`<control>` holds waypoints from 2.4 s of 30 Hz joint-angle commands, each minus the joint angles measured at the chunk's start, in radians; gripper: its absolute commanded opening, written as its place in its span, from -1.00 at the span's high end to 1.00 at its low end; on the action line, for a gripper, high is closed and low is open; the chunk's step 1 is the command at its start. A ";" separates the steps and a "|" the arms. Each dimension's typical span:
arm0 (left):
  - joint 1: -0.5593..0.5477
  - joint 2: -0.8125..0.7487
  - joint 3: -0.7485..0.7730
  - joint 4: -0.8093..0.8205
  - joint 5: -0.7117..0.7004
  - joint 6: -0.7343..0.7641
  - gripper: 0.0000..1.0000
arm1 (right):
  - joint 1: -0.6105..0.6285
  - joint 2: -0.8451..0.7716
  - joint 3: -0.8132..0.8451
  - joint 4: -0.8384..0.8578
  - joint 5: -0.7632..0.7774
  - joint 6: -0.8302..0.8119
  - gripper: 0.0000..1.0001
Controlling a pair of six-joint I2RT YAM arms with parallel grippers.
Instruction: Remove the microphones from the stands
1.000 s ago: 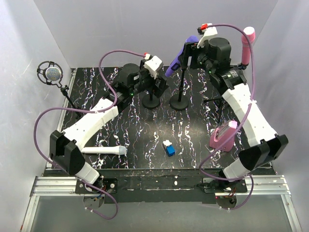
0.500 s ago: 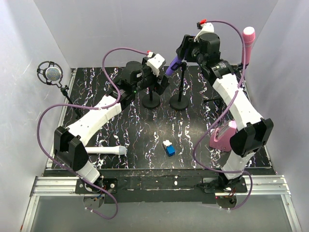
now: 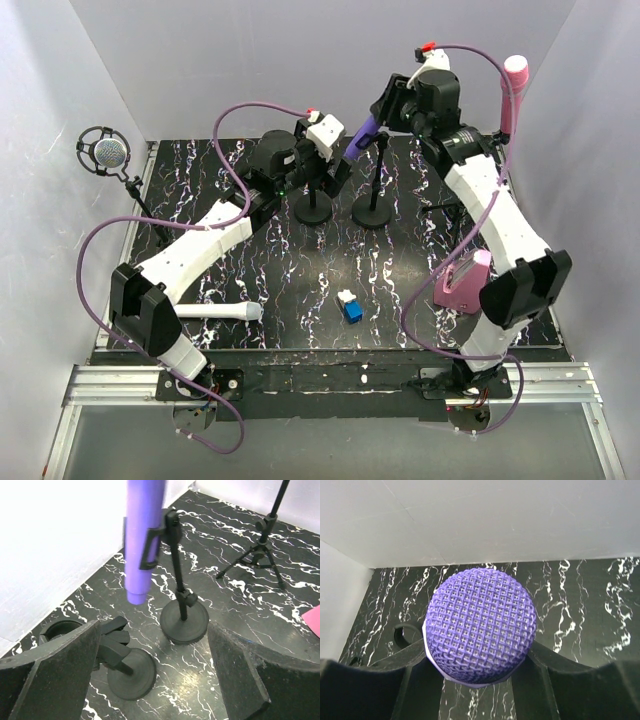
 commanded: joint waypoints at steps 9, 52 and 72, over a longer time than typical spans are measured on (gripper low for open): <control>-0.004 0.005 0.056 0.088 0.201 -0.044 -0.70 | -0.004 -0.289 -0.228 0.041 -0.225 0.151 0.91; 0.045 0.022 0.185 -0.082 0.562 -0.112 1.00 | -0.051 -0.651 -0.707 -0.046 -0.719 -0.450 -0.40; 0.090 -0.041 0.197 -0.243 0.570 0.034 1.00 | -0.044 -0.367 -0.721 0.448 -1.050 -0.439 -0.29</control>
